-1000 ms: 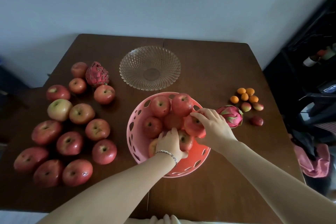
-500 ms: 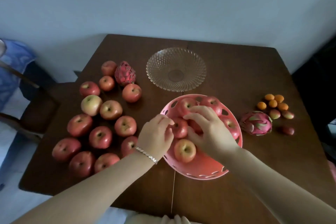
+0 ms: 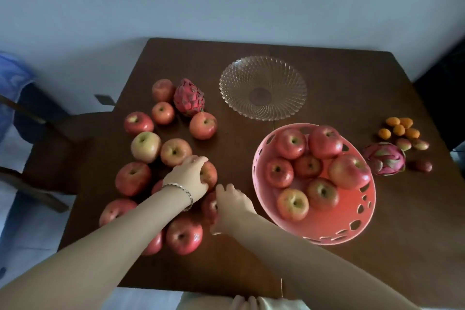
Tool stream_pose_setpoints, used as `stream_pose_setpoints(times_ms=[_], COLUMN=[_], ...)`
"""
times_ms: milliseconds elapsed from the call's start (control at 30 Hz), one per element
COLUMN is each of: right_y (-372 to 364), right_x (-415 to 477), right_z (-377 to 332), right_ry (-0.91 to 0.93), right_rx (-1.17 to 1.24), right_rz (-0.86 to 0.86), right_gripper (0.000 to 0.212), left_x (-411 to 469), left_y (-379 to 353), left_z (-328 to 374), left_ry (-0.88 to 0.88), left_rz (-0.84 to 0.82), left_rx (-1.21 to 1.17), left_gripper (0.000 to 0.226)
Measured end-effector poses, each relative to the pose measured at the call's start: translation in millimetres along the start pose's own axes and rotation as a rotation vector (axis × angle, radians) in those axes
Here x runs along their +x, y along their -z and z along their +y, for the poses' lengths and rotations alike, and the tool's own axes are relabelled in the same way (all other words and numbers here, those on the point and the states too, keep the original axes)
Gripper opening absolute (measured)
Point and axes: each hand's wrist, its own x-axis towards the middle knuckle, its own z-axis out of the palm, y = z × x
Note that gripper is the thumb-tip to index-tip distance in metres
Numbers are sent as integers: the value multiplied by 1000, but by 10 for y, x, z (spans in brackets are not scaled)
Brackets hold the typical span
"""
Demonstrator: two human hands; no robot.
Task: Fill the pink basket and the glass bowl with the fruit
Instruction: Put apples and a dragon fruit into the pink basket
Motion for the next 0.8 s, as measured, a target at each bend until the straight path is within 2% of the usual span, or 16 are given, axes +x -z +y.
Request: stream_pose_setpoints(times_ms=[133,200,367,500,600,633,800], right_y=[326,508,862,999,937,904,727], right_x=[-295,-473,-895,-1150,-1169,-1162,-1085], right_z=[140,334,943,1477,1879,1994,2329], right_ry=[83,81,101,90,153,178,226], right_rx=[-133,-69,61,58,-48,-104,-401], right_rz=[181,280,464,448,411,374,286], right_gripper=[78,79,77,82,79,79,87], left_x=[149,164,106,-105,-307,-371,-653], left_y=[-9,-29,-87,-23,68,82,-103], left_z=[79,116,222,477,816,957,1555], left_ry=[-8,-9,-14,-47,-210,-263,-388], left_rz=[-186,-228,-114,129,357,388,224], left_rx=[265,399,409,246,107,80,73], left_gripper=[68,76,68,75,78,79,78])
